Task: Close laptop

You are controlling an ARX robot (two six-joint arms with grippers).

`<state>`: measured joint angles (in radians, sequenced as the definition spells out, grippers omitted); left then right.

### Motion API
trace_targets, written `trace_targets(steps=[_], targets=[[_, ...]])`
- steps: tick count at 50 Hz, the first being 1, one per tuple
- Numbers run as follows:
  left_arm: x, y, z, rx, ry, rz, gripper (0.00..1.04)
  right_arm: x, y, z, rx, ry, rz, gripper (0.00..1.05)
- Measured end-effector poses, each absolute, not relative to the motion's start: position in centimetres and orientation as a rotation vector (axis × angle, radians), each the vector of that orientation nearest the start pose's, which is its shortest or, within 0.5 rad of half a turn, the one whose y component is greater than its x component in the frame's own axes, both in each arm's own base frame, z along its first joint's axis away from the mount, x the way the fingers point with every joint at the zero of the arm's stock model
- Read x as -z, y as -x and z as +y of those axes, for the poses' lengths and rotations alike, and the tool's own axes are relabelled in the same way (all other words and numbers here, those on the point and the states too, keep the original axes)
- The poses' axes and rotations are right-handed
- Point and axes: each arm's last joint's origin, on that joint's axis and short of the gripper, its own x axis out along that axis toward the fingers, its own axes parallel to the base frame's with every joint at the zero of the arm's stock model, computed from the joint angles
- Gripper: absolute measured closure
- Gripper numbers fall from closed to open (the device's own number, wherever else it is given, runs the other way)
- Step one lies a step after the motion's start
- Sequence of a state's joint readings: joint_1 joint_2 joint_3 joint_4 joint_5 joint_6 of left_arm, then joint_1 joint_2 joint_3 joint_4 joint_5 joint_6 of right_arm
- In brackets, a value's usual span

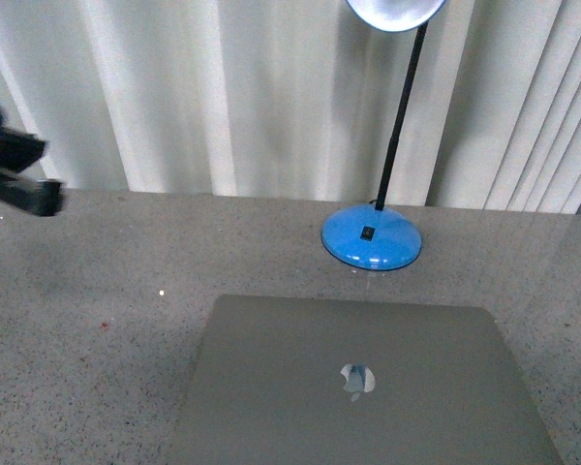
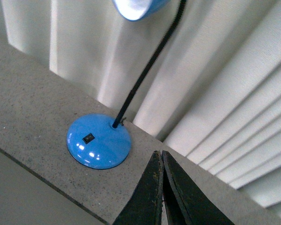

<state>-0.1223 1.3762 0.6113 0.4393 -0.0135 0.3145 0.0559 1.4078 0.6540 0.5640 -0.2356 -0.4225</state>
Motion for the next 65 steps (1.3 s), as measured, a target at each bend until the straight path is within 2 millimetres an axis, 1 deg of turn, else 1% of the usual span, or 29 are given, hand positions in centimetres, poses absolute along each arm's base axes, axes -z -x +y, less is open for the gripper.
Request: trace_targets(steps=[1, 3, 4, 6, 16, 19, 22, 23, 25, 29, 33, 35, 40, 52, 62, 65], targets=[[-20.4, -27.0, -2.4, 0.14, -0.308, 0.315, 1.01, -22.3, -28.8, 2.1, -0.307, 0.383, 0.127, 1.02], [-20.3, -26.1, -1.3, 0.113, -0.28, 0.323, 1.01, -22.5, -28.3, 1.6, -0.274, 0.343, 0.129, 1.02], [-20.2, -25.9, -1.0, 0.106, -0.274, 0.324, 1.01, -22.6, -28.1, 1.3, -0.258, 0.325, 0.131, 1.02], [-20.1, -24.8, 0.3, 0.08, -0.244, 0.331, 1.01, -22.9, -27.6, 0.8, -0.225, 0.297, 0.134, 1.02], [-20.2, -21.9, 4.0, 0.002, -0.165, 0.329, 1.01, -23.9, -25.9, -0.7, -0.142, 0.241, 0.131, 1.02], [-20.3, -21.2, 5.0, -0.019, -0.136, 0.322, 1.01, -24.0, -25.2, -0.9, -0.055, 0.188, 0.07, 1.02], [-20.1, -20.5, 5.6, -0.003, -0.085, 0.205, 1.01, -23.8, -24.0, -1.2, -0.015, 0.113, 0.022, 1.02], [-19.9, -19.9, 5.8, -0.002, -0.071, 0.141, 1.01, -23.7, -23.3, -1.2, -0.01, 0.087, 0.018, 1.02], [-19.7, -18.8, 5.7, -0.004, -0.049, 0.065, 1.01, -23.4, -22.1, -1.3, -0.001, 0.058, 0.016, 1.02], [-19.8, -17.5, 5.3, -0.005, -0.03, 0.016, 1.01, -23.0, -20.9, -1.3, -0.001, 0.036, 0.018, 1.02], [-19.7, -16.8, 4.7, -0.014, -0.024, -0.004, 1.01, -22.6, -19.7, -1.1, -0.002, 0.025, 0.016, 1.02], [-19.3, -16.3, 4.1, -0.011, -0.016, 0.002, 1.01, -22.3, -18.7, -0.6, 0.026, 0.018, 0.016, 1.02], [-18.5, -15.4, 3.0, -0.007, -0.01, 0.013, 1.01, -21.3, -16.9, 0.0, -0.003, 0.017, 0.006, 1.02], [-17.8, -14.0, 1.7, -0.005, -0.002, 0.007, 1.01, -19.6, -15.2, 0.0, 0.0, 0.014, 0.009, 1.02], [-17.2, -13.2, 0.9, -0.014, -0.001, 0.005, 1.01, -18.6, -14.0, 0.0, 0.0, 0.013, 0.007, 1.02], [-17.4, -13.0, 0.4, -0.029, 0.0, -0.02, 1.01, -18.3, -13.7, 0.0, 0.0, 0.013, 0.01, 1.02]])
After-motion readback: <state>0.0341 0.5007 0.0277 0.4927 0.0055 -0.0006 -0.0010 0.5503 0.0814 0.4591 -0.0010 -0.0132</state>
